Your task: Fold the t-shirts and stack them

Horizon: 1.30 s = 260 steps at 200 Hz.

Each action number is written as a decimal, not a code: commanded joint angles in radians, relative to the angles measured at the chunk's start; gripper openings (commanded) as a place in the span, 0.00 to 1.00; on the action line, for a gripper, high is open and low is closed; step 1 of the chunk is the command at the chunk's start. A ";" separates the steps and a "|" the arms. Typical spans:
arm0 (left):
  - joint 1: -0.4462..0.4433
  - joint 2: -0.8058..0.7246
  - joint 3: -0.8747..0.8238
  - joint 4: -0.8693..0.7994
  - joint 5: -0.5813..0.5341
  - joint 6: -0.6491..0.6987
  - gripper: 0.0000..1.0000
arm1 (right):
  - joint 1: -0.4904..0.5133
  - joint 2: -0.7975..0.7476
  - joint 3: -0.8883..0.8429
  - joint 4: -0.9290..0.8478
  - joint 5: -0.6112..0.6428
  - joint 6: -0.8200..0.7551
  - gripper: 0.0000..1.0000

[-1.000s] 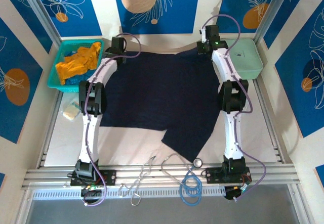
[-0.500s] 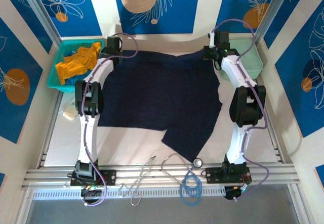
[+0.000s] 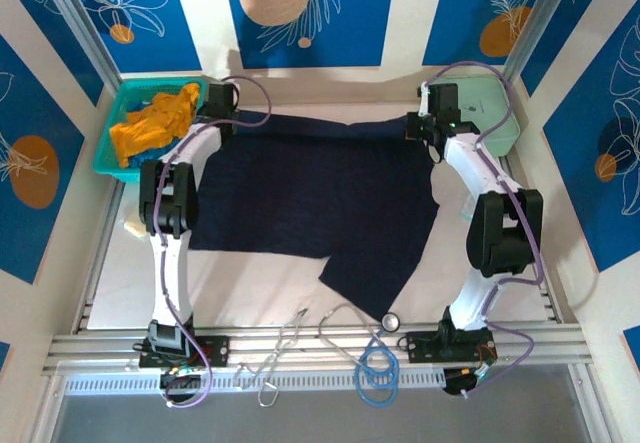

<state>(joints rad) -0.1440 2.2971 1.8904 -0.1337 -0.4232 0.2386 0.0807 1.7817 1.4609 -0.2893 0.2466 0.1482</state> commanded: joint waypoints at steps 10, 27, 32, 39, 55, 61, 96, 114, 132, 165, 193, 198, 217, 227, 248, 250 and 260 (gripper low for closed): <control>0.006 -0.084 -0.058 0.043 -0.043 0.027 0.00 | -0.004 -0.081 -0.094 0.047 -0.009 0.043 0.00; 0.006 -0.101 -0.098 0.054 -0.054 0.039 0.00 | -0.003 -0.109 -0.150 0.062 -0.013 0.058 0.00; 0.006 -0.105 -0.109 0.055 -0.057 0.043 0.00 | -0.003 -0.115 -0.165 0.065 -0.015 0.064 0.00; 0.006 -0.111 -0.123 0.059 -0.060 0.048 0.00 | -0.003 -0.120 -0.185 0.068 -0.017 0.070 0.00; 0.006 -0.118 -0.151 0.059 -0.071 0.060 0.00 | -0.001 -0.125 -0.223 0.069 -0.017 0.083 0.00; 0.006 -0.120 -0.162 0.061 -0.073 0.063 0.00 | 0.001 -0.125 -0.236 0.066 -0.018 0.089 0.00; 0.004 -0.121 -0.203 0.040 -0.085 0.073 0.00 | 0.032 -0.099 -0.291 0.031 -0.029 0.121 0.00; 0.002 -0.114 -0.206 0.009 -0.086 0.077 0.00 | 0.054 -0.076 -0.308 -0.007 -0.031 0.144 0.00; 0.000 -0.118 -0.219 -0.009 -0.096 0.082 0.13 | 0.074 -0.062 -0.334 -0.034 -0.053 0.165 0.00; -0.011 -0.161 -0.265 -0.008 -0.094 0.088 0.45 | 0.107 -0.048 -0.339 -0.136 -0.088 0.182 0.00; -0.039 -0.203 -0.277 -0.009 -0.099 0.114 0.66 | 0.124 -0.034 -0.333 -0.212 -0.143 0.196 0.19; -0.046 -0.211 -0.277 -0.009 -0.102 0.121 0.69 | 0.125 -0.033 -0.330 -0.226 -0.145 0.198 0.25; -0.068 -0.241 -0.274 -0.003 -0.120 0.145 0.80 | 0.128 -0.046 -0.315 -0.271 -0.137 0.196 0.44; -0.078 -0.261 -0.269 -0.002 -0.132 0.152 0.90 | 0.128 -0.060 -0.300 -0.297 -0.128 0.195 0.52; -0.091 -0.311 -0.255 -0.017 -0.138 0.159 1.00 | 0.128 -0.089 -0.251 -0.343 -0.115 0.177 0.67; -0.092 -0.314 -0.254 -0.019 -0.137 0.160 1.00 | 0.128 -0.091 -0.246 -0.345 -0.114 0.174 0.67; -0.098 -0.343 -0.249 -0.028 -0.127 0.157 1.00 | 0.126 -0.092 -0.213 -0.353 -0.114 0.162 0.69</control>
<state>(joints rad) -0.2283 2.0441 1.6161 -0.1429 -0.5316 0.3771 0.2054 1.7378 1.1637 -0.5777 0.1417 0.3294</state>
